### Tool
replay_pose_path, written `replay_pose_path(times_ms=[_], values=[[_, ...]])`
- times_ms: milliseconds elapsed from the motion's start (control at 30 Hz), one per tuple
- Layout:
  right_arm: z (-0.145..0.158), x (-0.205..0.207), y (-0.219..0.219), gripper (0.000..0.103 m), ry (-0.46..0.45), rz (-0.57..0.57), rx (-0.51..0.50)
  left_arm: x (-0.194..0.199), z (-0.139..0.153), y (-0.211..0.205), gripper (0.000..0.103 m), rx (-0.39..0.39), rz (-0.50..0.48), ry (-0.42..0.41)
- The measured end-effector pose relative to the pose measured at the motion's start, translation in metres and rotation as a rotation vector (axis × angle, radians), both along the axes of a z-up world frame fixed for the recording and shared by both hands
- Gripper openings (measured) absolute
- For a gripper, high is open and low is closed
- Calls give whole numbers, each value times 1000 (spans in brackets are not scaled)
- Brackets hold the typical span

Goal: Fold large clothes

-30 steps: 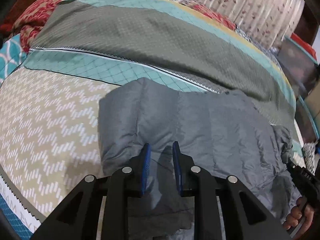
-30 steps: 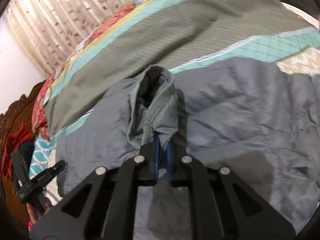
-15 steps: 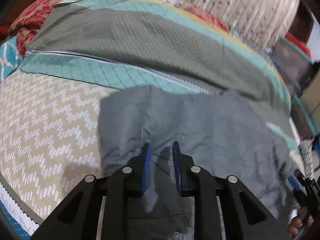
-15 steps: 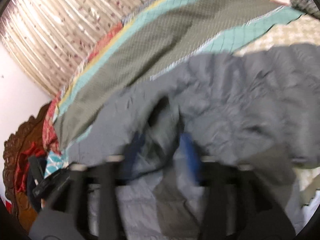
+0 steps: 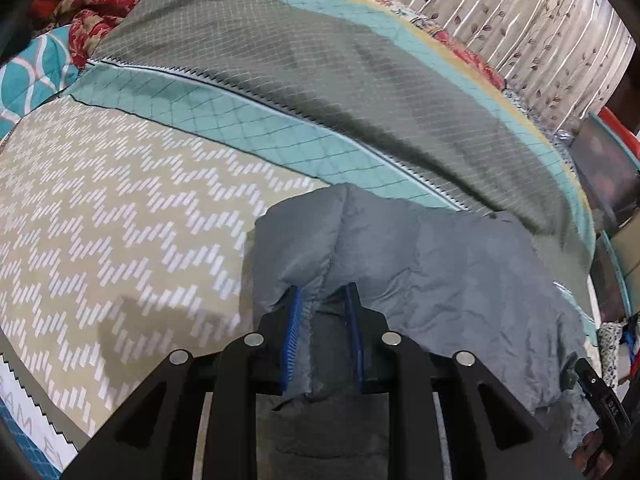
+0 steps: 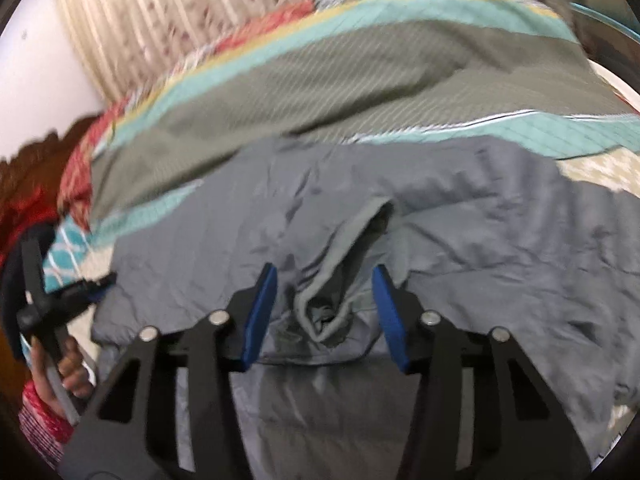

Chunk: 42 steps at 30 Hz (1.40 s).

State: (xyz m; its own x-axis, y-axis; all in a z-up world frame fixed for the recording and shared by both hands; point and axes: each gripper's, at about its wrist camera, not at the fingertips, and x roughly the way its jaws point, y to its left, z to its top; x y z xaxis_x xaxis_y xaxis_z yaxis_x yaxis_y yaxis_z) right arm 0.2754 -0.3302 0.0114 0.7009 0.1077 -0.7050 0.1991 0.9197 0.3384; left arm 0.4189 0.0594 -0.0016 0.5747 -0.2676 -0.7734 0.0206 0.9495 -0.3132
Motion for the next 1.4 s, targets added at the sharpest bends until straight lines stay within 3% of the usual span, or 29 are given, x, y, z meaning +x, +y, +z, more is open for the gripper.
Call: replay_pose_path(times_ms=[33, 67, 167, 233, 333, 467, 567, 767, 867, 1133, 1300, 1400], values=[[-3, 4, 5, 27, 13, 22, -9, 1, -4, 4, 43, 3, 10, 6], [-5, 10, 14, 2, 32, 61, -26, 2, -7, 6, 43, 1, 17, 12], [4, 13, 20, 2, 10, 83, -49, 4, -21, 14, 43, -1, 32, 29], [26, 4, 3, 2, -65, 33, 18, 3, -25, 14, 43, 5, 26, 17], [56, -7, -26, 2, -158, -3, 195, 2, -29, 7, 43, 37, 16, -5], [74, -7, -34, 1, -178, -12, 196, 0, -31, -3, 44, 76, 3, -23], [61, -4, -34, 1, -126, -34, 146, 1, -30, -5, 44, 91, 0, -28], [-1, -11, -58, 1, 10, -150, 191, -3, -21, -4, 45, 70, -38, -37], [-7, -14, -66, 1, 13, -179, 195, -4, -18, -4, 45, 66, -42, -33], [14, -27, -83, 1, -50, -251, 121, 1, -9, -22, 45, 52, -71, -49], [5, -45, -107, 1, -36, -334, 108, 4, -6, -40, 45, 52, -110, -53], [-15, -47, -116, 1, 37, -347, 117, 7, -12, -57, 45, 128, -130, -48]])
